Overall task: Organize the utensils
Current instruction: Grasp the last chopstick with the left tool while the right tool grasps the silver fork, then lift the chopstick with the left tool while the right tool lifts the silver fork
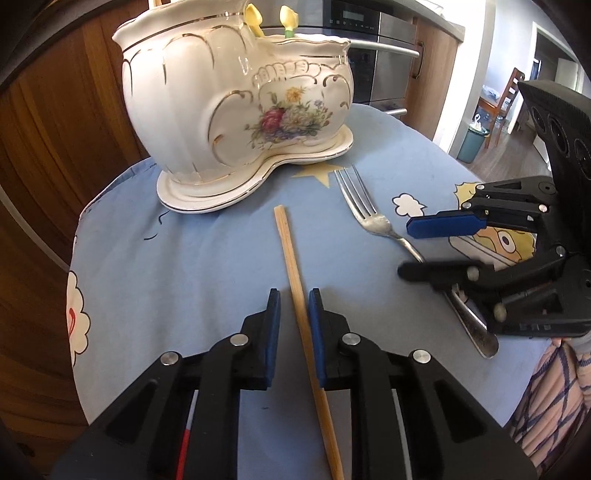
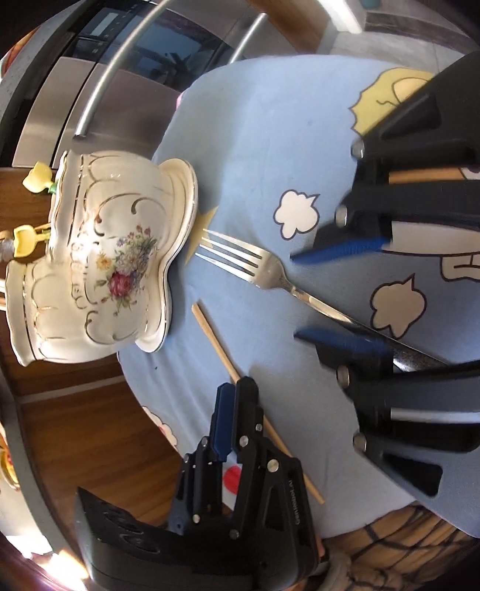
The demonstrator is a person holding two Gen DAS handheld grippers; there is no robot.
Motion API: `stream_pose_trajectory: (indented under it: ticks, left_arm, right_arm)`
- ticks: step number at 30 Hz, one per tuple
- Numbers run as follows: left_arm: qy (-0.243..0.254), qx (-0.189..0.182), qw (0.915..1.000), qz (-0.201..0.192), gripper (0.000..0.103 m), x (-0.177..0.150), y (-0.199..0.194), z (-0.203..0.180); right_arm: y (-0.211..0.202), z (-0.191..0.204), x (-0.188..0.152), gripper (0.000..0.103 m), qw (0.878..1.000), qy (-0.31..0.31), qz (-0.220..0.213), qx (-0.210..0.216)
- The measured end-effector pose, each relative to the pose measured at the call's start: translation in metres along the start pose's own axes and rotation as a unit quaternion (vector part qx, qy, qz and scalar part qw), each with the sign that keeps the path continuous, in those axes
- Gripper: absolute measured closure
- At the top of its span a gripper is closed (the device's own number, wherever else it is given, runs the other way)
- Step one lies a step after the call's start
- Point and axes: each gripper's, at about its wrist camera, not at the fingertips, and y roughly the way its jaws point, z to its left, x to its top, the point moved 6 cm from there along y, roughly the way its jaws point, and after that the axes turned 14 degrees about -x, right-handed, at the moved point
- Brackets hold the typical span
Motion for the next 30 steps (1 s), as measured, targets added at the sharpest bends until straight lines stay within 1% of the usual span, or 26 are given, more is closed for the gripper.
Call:
stream_pose_trajectory:
  ticks: [1, 2, 4, 7, 8, 12, 15, 18, 20, 22, 25, 27, 30]
  left_arm:
    - [0.003, -0.001, 1.0, 0.003, 0.087, 0.0, 0.0, 0.0]
    - [0.007, -0.001, 1.0, 0.006, 0.087, 0.0, 0.0, 0.0]
    - [0.013, -0.002, 0.9998, 0.011, 0.087, 0.0, -0.001, 0.0]
    - [0.022, -0.004, 0.9995, 0.021, 0.087, -0.001, -0.001, 0.0]
    - [0.026, -0.005, 0.9993, 0.026, 0.087, 0.003, 0.002, -0.003]
    - [0.035, -0.017, 0.9975, 0.059, 0.087, 0.003, 0.002, -0.001]
    - [0.041, -0.025, 0.9943, 0.096, 0.087, 0.006, 0.004, 0.0]
    - [0.043, -0.032, 0.9894, 0.135, 0.087, 0.012, 0.006, 0.001]
    - [0.045, -0.031, 0.9858, 0.159, 0.087, 0.017, 0.009, 0.0]
    - [0.045, -0.028, 0.9833, 0.174, 0.087, 0.022, 0.009, -0.001]
    - [0.04, -0.026, 0.9814, 0.186, 0.087, 0.025, 0.011, -0.001]
    - [0.037, -0.027, 0.9812, 0.188, 0.092, 0.026, 0.01, -0.002]
    - [0.037, -0.021, 0.9848, 0.168, 0.095, 0.024, 0.009, -0.007]
  right_arm:
    - [0.0, 0.001, 0.0, 0.082, 1.0, -0.006, 0.001, 0.003]
    - [-0.001, 0.003, 0.0, 0.085, 1.0, -0.012, 0.002, 0.008]
    - [0.0, 0.003, 0.0, 0.087, 1.0, -0.029, 0.005, 0.01]
    - [-0.001, 0.003, -0.001, 0.093, 0.998, -0.053, 0.023, 0.026]
    - [-0.001, 0.002, -0.001, 0.095, 0.997, -0.059, 0.029, 0.028]
    - [-0.001, -0.005, -0.001, 0.096, 0.993, -0.091, 0.068, 0.031]
    - [0.002, -0.005, 0.003, 0.096, 0.986, -0.123, 0.105, 0.029]
    - [0.005, -0.001, 0.01, 0.096, 0.979, -0.148, 0.136, 0.025]
    - [0.008, 0.0, 0.011, 0.095, 0.976, -0.158, 0.149, 0.021]
    - [0.01, 0.002, 0.013, 0.095, 0.973, -0.161, 0.161, 0.02]
    - [0.01, 0.001, 0.012, 0.095, 0.973, -0.161, 0.164, 0.02]
    - [0.011, 0.0, 0.013, 0.095, 0.975, -0.159, 0.156, 0.017]
    - [0.006, -0.003, 0.009, 0.097, 0.98, -0.143, 0.136, 0.017]
